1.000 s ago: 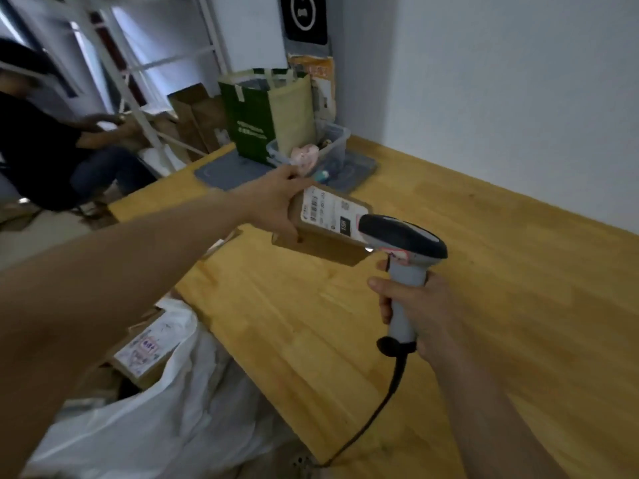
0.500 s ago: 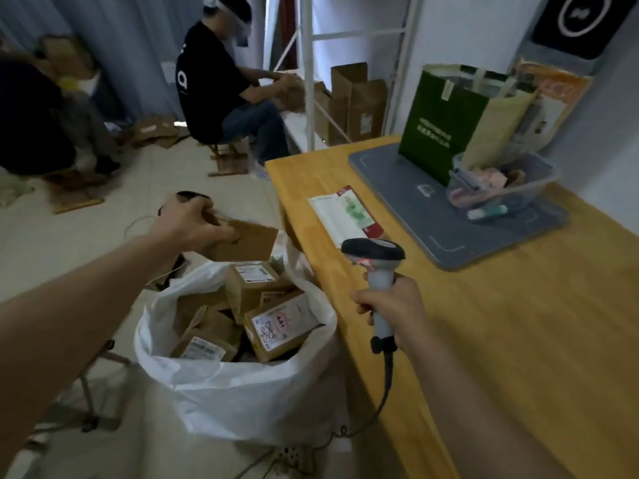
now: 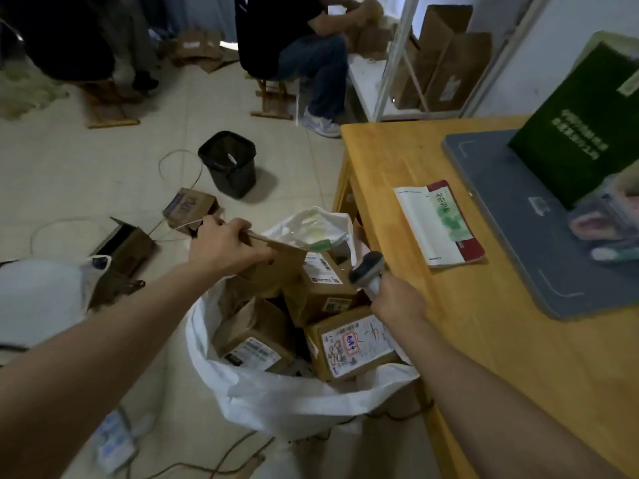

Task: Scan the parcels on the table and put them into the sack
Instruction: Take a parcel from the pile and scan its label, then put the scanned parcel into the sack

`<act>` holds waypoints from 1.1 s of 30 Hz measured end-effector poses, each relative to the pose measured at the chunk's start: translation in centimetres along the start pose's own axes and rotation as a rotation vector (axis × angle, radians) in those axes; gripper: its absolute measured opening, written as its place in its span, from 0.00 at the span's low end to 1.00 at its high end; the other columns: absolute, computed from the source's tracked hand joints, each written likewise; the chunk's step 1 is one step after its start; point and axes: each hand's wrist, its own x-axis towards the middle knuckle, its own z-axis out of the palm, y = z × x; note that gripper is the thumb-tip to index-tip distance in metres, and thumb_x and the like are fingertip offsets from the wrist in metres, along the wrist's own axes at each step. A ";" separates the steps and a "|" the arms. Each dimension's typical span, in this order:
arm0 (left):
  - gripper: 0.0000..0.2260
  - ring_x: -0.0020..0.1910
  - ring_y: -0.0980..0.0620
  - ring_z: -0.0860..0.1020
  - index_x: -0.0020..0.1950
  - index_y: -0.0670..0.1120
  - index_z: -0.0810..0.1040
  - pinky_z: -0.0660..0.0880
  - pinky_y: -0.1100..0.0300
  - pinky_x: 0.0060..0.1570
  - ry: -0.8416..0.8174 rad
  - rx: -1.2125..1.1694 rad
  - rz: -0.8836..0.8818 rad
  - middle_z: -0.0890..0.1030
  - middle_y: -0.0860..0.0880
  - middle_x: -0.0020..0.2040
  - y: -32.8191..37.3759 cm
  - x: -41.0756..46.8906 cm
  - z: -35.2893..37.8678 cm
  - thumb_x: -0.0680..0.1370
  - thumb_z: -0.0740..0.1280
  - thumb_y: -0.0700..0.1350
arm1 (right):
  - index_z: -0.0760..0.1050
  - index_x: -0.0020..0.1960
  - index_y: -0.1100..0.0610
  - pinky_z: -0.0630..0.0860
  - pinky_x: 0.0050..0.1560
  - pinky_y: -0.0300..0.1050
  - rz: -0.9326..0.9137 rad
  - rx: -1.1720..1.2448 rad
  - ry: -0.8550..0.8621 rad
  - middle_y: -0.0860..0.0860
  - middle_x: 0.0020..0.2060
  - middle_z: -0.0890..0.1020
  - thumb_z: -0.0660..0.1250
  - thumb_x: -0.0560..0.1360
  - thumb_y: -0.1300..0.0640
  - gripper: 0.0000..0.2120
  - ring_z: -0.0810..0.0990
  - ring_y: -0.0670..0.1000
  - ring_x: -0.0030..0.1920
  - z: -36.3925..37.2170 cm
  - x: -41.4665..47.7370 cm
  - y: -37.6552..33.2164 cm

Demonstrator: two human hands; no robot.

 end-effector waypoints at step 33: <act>0.18 0.64 0.42 0.71 0.70 0.42 0.68 0.68 0.49 0.61 0.105 -0.070 -0.094 0.71 0.42 0.68 0.7 0.5 7.6 0.80 0.59 0.42 | 0.73 0.53 0.60 0.75 0.44 0.46 0.192 0.712 0.096 0.55 0.48 0.79 0.75 0.67 0.63 0.17 0.79 0.56 0.48 -5.3 -1.6 -1.0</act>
